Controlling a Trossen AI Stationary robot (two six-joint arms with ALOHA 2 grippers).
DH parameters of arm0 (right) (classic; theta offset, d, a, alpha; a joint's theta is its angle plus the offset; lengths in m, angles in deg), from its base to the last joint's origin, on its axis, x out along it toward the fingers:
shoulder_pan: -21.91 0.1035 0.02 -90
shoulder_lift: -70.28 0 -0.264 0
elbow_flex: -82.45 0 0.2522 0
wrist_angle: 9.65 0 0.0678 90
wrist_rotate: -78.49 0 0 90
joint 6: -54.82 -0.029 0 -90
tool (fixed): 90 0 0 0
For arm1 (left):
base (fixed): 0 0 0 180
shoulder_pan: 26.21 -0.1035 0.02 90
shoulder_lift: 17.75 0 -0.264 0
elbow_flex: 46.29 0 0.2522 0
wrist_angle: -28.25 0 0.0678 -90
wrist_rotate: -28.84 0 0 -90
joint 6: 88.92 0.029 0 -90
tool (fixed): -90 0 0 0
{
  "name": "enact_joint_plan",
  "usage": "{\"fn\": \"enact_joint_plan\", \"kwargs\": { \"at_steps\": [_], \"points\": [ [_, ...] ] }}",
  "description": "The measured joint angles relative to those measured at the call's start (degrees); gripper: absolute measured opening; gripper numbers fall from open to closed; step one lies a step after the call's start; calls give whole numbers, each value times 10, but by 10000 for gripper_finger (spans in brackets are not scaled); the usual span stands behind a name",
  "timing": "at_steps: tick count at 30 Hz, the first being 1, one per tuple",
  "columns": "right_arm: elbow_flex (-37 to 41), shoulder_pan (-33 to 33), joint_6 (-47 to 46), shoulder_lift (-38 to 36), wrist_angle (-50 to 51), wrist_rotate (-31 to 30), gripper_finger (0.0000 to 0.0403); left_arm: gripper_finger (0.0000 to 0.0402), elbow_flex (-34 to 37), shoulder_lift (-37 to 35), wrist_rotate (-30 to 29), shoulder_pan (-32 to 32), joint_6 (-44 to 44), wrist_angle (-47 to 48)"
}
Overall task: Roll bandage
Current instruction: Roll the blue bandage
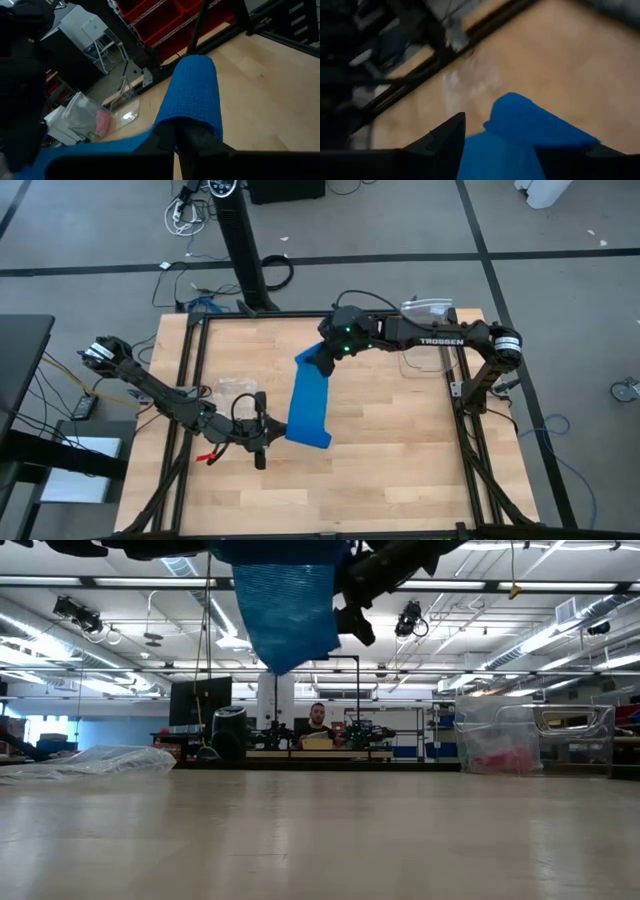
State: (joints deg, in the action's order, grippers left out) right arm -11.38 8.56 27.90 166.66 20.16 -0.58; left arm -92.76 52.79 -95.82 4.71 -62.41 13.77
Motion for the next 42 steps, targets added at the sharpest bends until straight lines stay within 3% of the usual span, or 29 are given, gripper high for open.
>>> {"fn": "enact_joint_plan", "kwargs": {
  "at_steps": [3, 6, 11, 17, 20, 23, 26, 30, 36, 39, 42],
  "points": [
    [0, -3, 35, 0, 22, 54, 220, 6, 0, 0, 0, 0, -1, 0],
    [0, 6, 108, -7, 37, 58, 224, 6, 0, 0, 10, 0, -14, -1],
    [0, 32, 194, -38, 56, -41, 232, 9, -2, 0, 24, 0, -17, -5],
    [0, 68, 242, -92, 72, -71, 241, 5, -33, 0, 18, 0, -32, 9],
    [4, 92, 277, -124, 119, -129, 245, 5, -47, 0, 16, 0, -32, 12],
    [39, 118, 290, -163, 152, -219, 246, 5, -60, -10, -21, 0, -38, 37],
    [117, 135, 287, -200, 133, -243, 241, 5, -66, -30, -55, -6, -60, 86],
    [271, 154, 287, -248, -43, -242, 235, 5, -67, -68, -60, -17, -74, 102],
    [513, 183, 285, -232, -479, -241, 232, 5, -69, -131, -58, -42, -74, 98],
    [574, 191, 259, -178, -661, -220, 226, 5, -83, -147, -52, -54, -68, 101],
    [584, 196, 231, -121, -770, -190, 220, 5, -103, -149, -36, -63, -45, 104]
  ]
}}
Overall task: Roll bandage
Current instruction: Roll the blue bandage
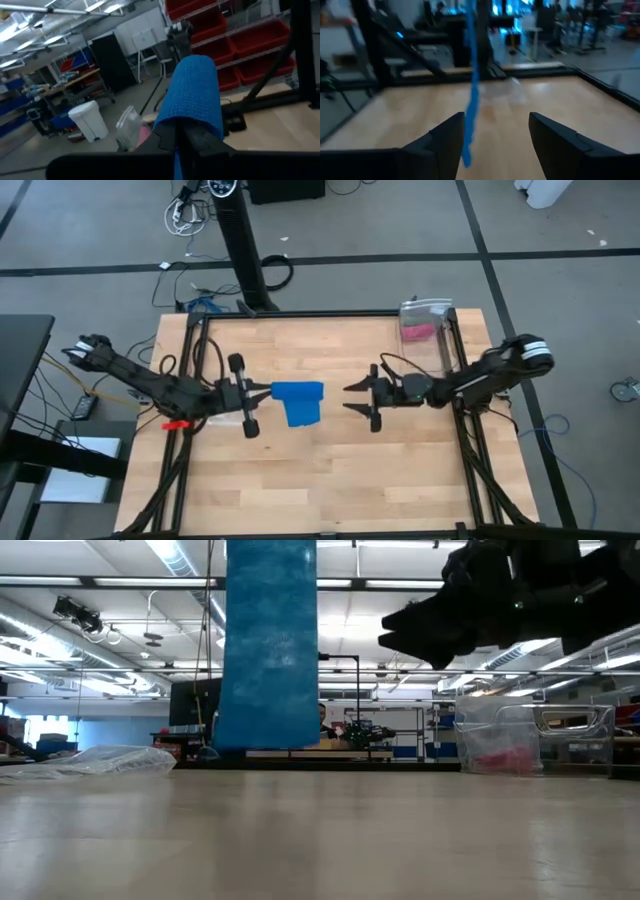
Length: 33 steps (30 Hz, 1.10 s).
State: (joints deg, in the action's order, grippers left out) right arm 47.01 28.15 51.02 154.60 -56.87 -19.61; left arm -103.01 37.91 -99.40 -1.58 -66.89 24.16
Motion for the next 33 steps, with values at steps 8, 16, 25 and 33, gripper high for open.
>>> {"fn": "enact_joint_plan", "kwargs": {
  "at_steps": [8, 16, 25, 33],
  "points": [
    [-101, 4, 39, 126, -23, 18, 250, 5, -62, 10, 15, -22, 6, 47],
    [-188, 0, 54, 201, -18, 52, 281, 5, -86, 9, 14, -25, 33, 47],
    [-217, 4, 38, 241, -20, -27, 209, 5, -87, 8, 12, -41, 38, 38],
    [-214, 16, 48, 244, -27, -88, 14, 5, -87, 3, -5, -41, 92, 2]
  ]
}}
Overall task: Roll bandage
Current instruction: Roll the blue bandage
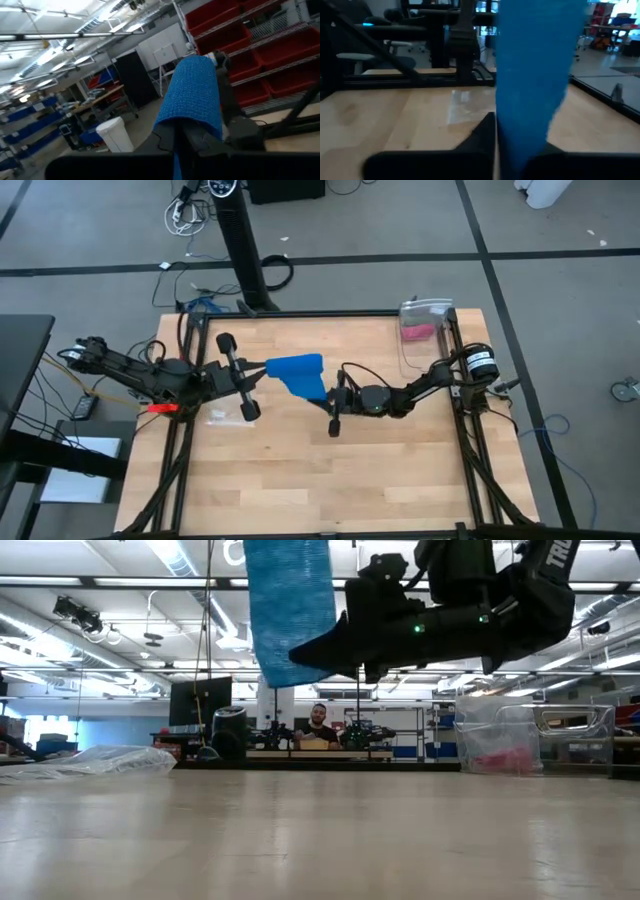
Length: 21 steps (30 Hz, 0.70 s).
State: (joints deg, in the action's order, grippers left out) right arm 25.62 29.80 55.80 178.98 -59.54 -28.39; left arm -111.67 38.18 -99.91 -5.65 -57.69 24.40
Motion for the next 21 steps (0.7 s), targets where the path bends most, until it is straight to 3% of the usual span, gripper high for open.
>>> {"fn": "enact_joint_plan", "kwargs": {
  "at_steps": [12, 16, 21],
  "points": [
    [-7, 110, 2, -18, -21, 1, 3, 5, 18, -2, -70, -37, 40, 5],
    [-27, 146, 32, -44, -15, -4, 2, 5, 54, -2, -71, -53, 41, 2],
    [-68, 177, 95, -93, 47, -63, 1, 5, 124, -1, -72, -69, 31, -26]
  ]
}}
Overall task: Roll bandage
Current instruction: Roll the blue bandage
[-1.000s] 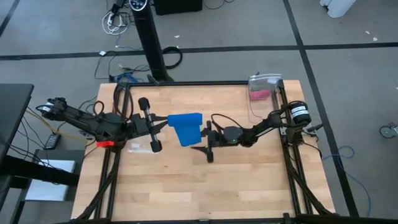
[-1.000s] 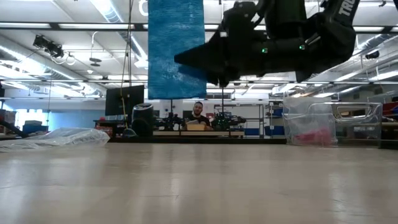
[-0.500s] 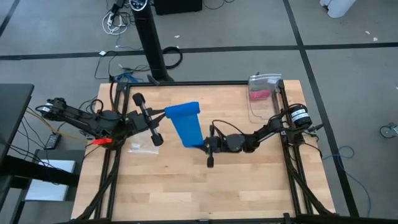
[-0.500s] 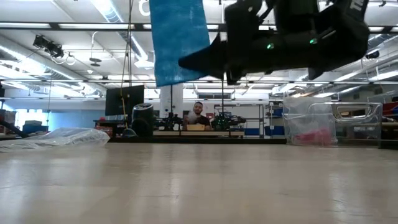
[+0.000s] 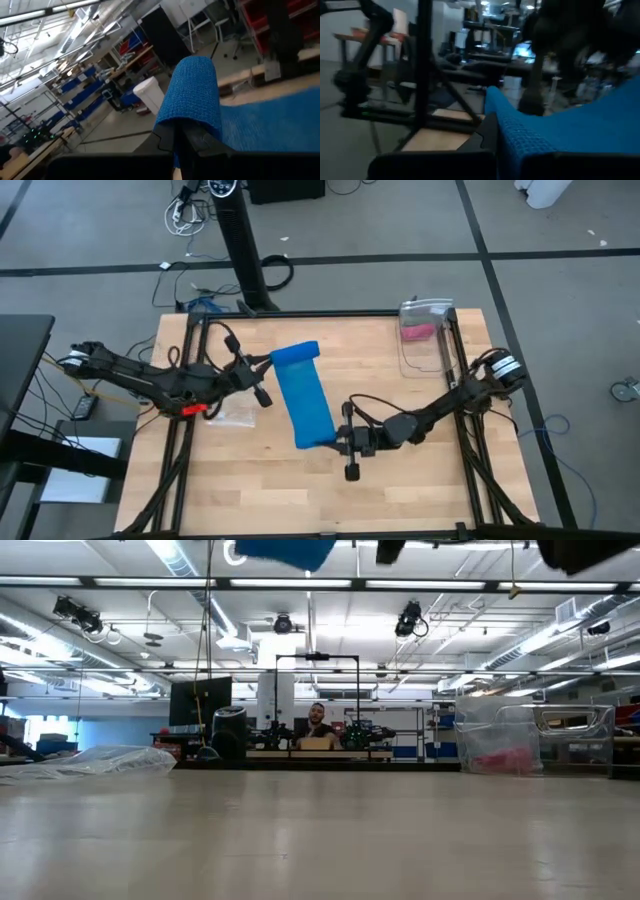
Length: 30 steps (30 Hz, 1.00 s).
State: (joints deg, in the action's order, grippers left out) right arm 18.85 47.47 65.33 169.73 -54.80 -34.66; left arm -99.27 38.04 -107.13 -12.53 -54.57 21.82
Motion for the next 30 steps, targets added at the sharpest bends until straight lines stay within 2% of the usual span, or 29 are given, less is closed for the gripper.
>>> {"fn": "enact_joint_plan", "kwargs": {
  "at_steps": [9, 12, 20, 26, 30],
  "points": [
    [-110, -5, 96, -62, 131, -71, 1, 5, 120, 0, 1, 6, -44, -68],
    [-151, -16, 122, -73, 159, -82, 1, 5, 141, 1, 21, 18, -61, -88],
    [-239, -69, 139, -75, 241, -84, 0, 5, 143, 59, 32, 58, -48, -101],
    [-250, -123, 127, -74, 268, -87, 0, 5, 143, 95, 26, 93, -46, -118],
    [-250, -160, 70, -74, 334, -87, 0, 5, 143, 98, 19, 120, -29, -153]
  ]
}}
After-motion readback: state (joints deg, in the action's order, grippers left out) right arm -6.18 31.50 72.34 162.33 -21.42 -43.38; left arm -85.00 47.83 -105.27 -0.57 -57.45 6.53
